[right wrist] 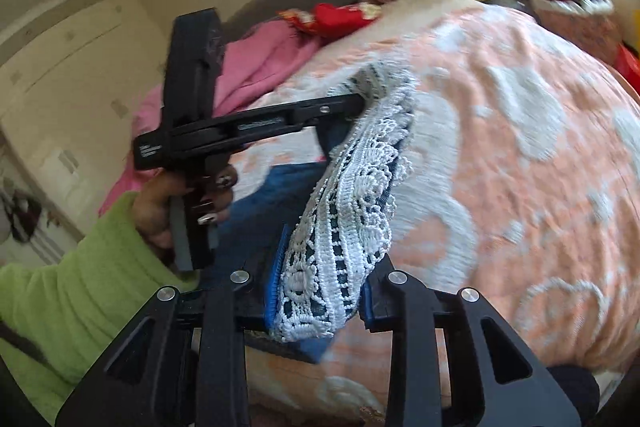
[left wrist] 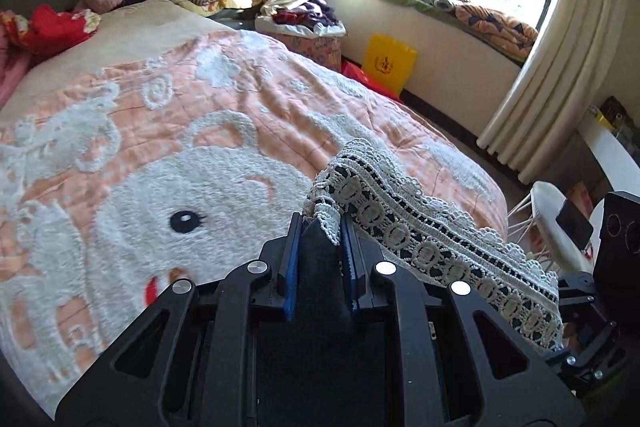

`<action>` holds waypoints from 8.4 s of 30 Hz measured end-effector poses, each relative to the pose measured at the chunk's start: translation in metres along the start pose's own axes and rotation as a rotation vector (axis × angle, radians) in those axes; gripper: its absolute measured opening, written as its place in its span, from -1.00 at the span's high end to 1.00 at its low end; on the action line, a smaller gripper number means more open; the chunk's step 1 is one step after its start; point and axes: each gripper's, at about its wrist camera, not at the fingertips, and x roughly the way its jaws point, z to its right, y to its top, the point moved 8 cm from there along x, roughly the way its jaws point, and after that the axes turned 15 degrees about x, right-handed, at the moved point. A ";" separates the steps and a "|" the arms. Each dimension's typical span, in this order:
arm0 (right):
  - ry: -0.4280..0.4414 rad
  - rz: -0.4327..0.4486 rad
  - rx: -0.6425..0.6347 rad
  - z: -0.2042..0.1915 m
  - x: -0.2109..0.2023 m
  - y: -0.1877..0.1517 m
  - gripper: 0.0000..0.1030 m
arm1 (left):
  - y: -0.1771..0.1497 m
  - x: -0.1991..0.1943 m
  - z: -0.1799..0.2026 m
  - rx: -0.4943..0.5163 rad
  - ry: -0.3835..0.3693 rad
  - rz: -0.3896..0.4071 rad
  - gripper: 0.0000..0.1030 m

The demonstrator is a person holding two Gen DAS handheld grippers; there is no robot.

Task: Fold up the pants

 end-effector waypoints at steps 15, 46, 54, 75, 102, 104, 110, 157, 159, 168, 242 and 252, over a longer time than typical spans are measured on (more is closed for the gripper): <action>-0.061 -0.273 -0.239 -0.059 0.114 -0.065 0.45 | -0.116 -0.064 -0.090 -0.371 0.121 0.006 0.75; -0.160 -0.218 -0.391 -0.070 0.098 -0.100 -0.06 | -0.180 -0.093 -0.114 -0.683 0.080 0.008 0.81; -0.195 -0.218 -0.428 -0.066 0.110 -0.088 -0.06 | -0.160 -0.120 -0.116 -0.589 0.176 0.030 0.88; -0.185 -0.179 -0.359 -0.056 0.082 -0.073 -0.45 | -0.164 -0.167 -0.074 -0.502 0.288 0.015 0.26; -0.190 -0.178 -0.341 -0.048 0.071 -0.086 -0.45 | -0.244 -0.130 0.011 -0.746 0.030 -0.101 0.68; -0.194 -0.190 -0.345 -0.047 0.074 -0.089 -0.45 | -0.241 -0.128 0.012 -0.725 0.047 -0.108 0.89; -0.177 -0.188 -0.371 -0.057 0.073 -0.085 -0.45 | -0.230 -0.153 0.023 -0.619 0.111 -0.107 0.89; -0.301 -0.201 -0.399 -0.049 0.084 -0.092 -0.85 | -0.231 -0.165 0.016 -0.491 0.299 -0.151 -0.03; -0.310 -0.191 -0.399 -0.050 0.083 -0.089 -0.87 | -0.230 -0.169 0.015 -0.486 0.310 -0.145 -0.16; -0.302 -0.155 -0.384 -0.060 0.076 -0.075 -0.91 | -0.226 -0.192 0.006 -0.459 0.394 -0.124 -0.61; 0.275 -0.698 -0.528 -0.254 0.264 -0.109 0.37 | -0.314 -0.244 -0.055 -0.834 0.323 0.092 -0.49; 0.350 -0.570 -0.395 -0.220 0.199 -0.046 0.32 | -0.250 -0.212 -0.033 -0.792 0.107 0.160 -0.43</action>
